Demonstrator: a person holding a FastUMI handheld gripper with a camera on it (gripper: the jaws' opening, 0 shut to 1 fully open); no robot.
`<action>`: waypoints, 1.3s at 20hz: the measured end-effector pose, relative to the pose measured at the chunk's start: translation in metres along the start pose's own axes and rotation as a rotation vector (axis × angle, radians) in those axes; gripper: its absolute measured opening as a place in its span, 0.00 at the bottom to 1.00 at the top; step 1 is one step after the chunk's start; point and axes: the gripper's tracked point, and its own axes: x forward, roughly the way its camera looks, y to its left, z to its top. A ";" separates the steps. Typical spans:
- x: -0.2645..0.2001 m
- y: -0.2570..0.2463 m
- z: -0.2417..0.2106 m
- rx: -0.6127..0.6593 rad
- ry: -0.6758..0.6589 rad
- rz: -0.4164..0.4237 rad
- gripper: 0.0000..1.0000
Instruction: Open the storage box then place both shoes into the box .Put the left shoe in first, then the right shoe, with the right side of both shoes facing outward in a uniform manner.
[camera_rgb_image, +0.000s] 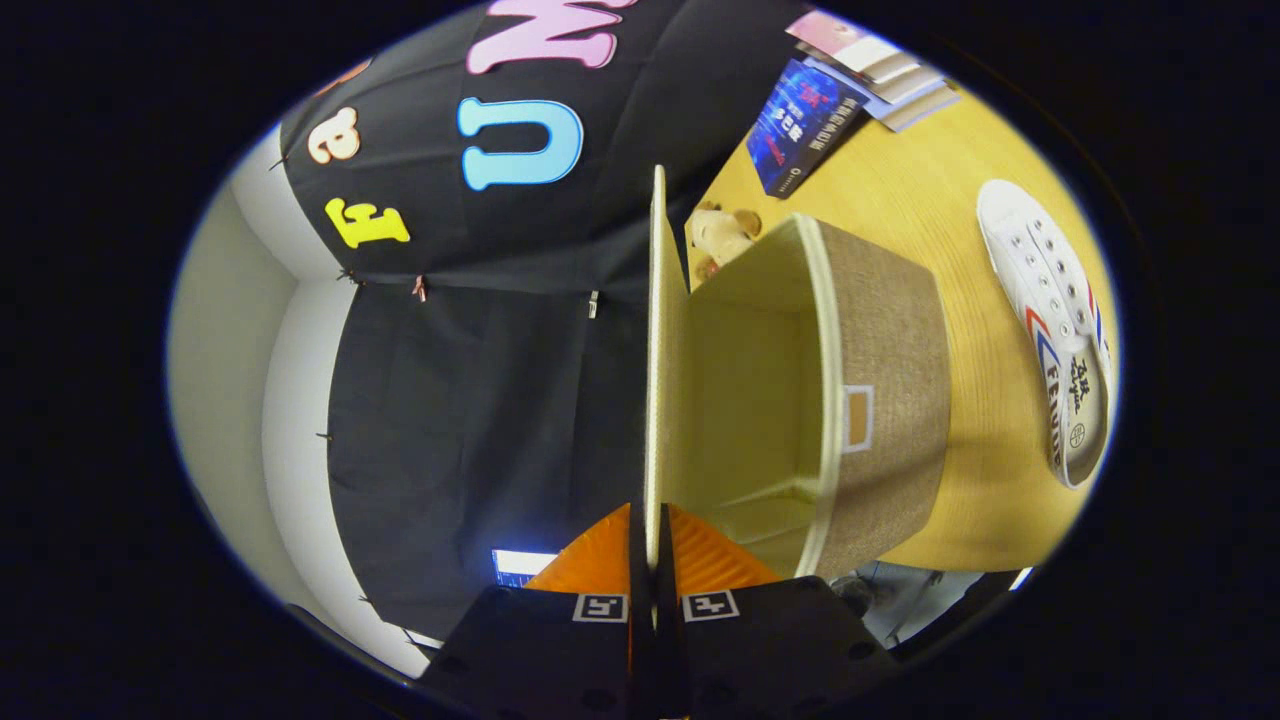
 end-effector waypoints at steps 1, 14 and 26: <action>0.004 0.010 0.001 -0.019 -0.003 -0.006 0.05; 0.140 0.131 -0.024 -0.253 0.017 -0.035 0.09; 0.289 0.098 -0.076 -0.416 0.114 -0.171 0.10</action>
